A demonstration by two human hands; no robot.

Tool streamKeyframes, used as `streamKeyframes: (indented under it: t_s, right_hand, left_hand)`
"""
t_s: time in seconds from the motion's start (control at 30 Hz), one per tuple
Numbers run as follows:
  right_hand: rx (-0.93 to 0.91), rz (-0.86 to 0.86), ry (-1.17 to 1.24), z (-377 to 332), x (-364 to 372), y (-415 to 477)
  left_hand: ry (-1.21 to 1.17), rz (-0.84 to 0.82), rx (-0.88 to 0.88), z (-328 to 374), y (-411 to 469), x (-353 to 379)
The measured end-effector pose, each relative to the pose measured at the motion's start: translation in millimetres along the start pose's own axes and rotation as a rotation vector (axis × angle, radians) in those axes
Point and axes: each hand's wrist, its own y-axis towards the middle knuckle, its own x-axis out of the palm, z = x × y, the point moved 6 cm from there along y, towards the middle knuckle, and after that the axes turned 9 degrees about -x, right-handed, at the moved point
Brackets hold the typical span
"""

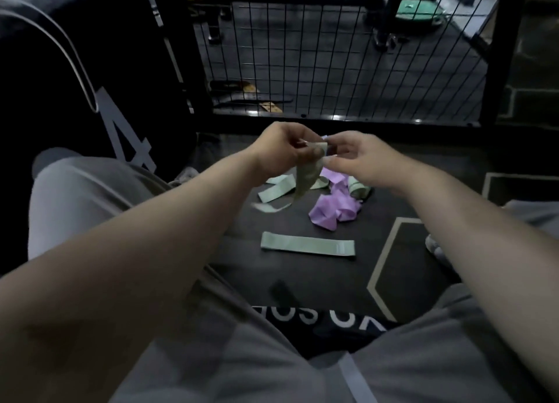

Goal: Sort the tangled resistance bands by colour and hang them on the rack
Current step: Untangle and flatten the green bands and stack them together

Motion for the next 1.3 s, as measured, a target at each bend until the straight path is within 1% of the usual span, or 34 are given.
streamKeyframes:
  t_s: [0.07,0.17,0.2,0.23,0.3,0.33,0.4,0.47,0.53,0.6,0.67,0.73,0.83,0.87,0.93,1.0,1.07,1.17,1.23,1.3]
  right_hand:
    - [-0.023,-0.062,-0.063,-10,10,5]
    - [-0.053,0.000,-0.172,-12,14,15]
    - [-0.053,0.027,-0.142,-11,14,17]
    - [-0.050,0.052,-0.053,-12,15,18]
    - [-0.024,0.112,0.198,-10,14,24]
    - [0.004,0.138,0.289,-8,13,27]
    - [0.080,0.146,0.342,-1,11,33]
    - [0.135,0.089,0.233,7,12,37]
    - [0.155,0.105,0.121,17,10,42]
    - [0.201,0.193,0.142,34,5,47]
    - [0.271,0.268,0.276,57,2,50]
    - [0.370,0.358,0.392,83,-1,50]
    - [0.554,0.545,0.478,136,-2,42]
    - [0.602,0.595,0.498,153,0,38]
    - [0.685,0.672,0.517,185,7,32]
    - [0.767,0.699,0.536,209,20,27]
    - [0.831,0.702,0.533,229,33,24]
    - [0.917,0.671,0.378,258,48,16]
    - [0.932,0.568,0.255,279,59,7]
    - [0.906,0.440,0.109,295,69,-1]
  left_hand:
    - [-0.058,-0.010,-0.047,-8,1,3]
    - [-0.141,0.048,-0.112,-20,4,-1]
    - [-0.193,0.042,-0.144,-26,5,-2]
    - [-0.274,0.004,-0.187,-33,6,0]
    - [-0.405,-0.136,-0.281,-45,5,10]
    - [-0.410,-0.203,-0.310,-51,4,17]
    - [-0.327,-0.234,-0.290,-60,6,25]
    - [-0.235,-0.210,-0.250,-66,13,30]
    - [-0.214,-0.217,-0.262,-70,21,34]
    - [-0.225,-0.214,-0.320,-78,27,33]
    - [-0.160,-0.216,-0.379,-93,35,32]
    - [0.004,-0.244,-0.429,-113,39,28]
    - [0.349,-0.299,-0.558,-152,44,10]
    - [0.421,-0.327,-0.615,-166,45,2]
    - [0.457,-0.350,-0.708,-189,49,-13]
    - [0.396,-0.292,-0.768,-207,55,-25]
    - [0.330,-0.191,-0.806,-220,63,-32]
    - [0.280,-0.037,-0.885,-242,70,-31]
    - [0.252,0.030,-0.928,-261,73,-22]
    - [0.251,0.073,-0.932,-282,76,-11]
